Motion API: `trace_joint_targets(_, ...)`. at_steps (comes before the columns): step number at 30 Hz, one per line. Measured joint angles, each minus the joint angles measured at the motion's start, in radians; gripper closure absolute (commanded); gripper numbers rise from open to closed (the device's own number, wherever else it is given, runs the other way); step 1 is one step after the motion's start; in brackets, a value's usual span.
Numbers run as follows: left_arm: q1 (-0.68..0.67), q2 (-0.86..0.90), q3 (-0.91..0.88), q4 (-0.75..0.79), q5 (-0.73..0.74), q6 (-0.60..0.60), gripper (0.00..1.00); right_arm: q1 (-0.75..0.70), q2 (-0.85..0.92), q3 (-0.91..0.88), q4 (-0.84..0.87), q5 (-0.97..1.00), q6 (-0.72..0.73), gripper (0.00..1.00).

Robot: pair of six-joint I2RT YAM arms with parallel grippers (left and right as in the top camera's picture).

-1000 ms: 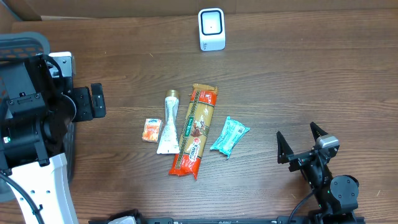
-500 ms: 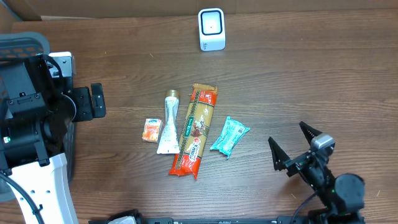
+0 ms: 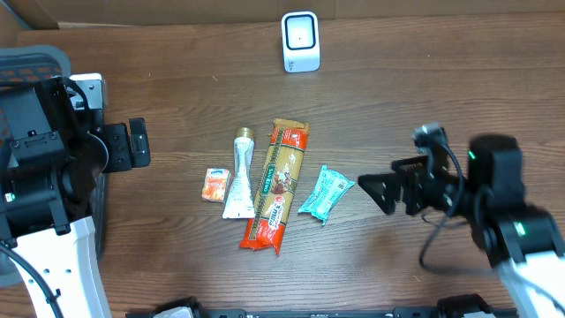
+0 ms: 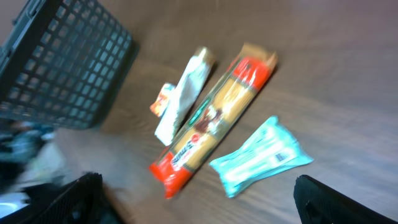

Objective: Scan the item barcode
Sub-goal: 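Reach the right gripper to the teal wipes pack and grasp it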

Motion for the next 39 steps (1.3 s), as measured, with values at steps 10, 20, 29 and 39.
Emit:
trace_joint_targets(10, 0.0, 0.0, 0.0, 0.0, 0.0, 0.0, 0.0, 0.052, 0.404, 0.005, 0.169, -0.138, 0.201, 0.3)
trace_joint_targets(20, 0.0, 0.0, 0.0, 0.0, 0.0, 0.0, 0.0, 0.36, 0.609, 0.005, 0.341, 0.071, 0.549, 0.3)
trace_joint_targets(29, 0.0, 0.0, 0.0, 0.0, 0.0, 0.0, 0.0, 0.404, 0.749, 0.008, 0.333, 0.127, 0.648, 0.29)
trace_joint_targets(39, 0.0, 0.0, 0.0, 0.0, 0.0, 0.0, 0.0, 0.314, 0.751, 0.072, 0.06, 0.162, 0.489, 0.15)
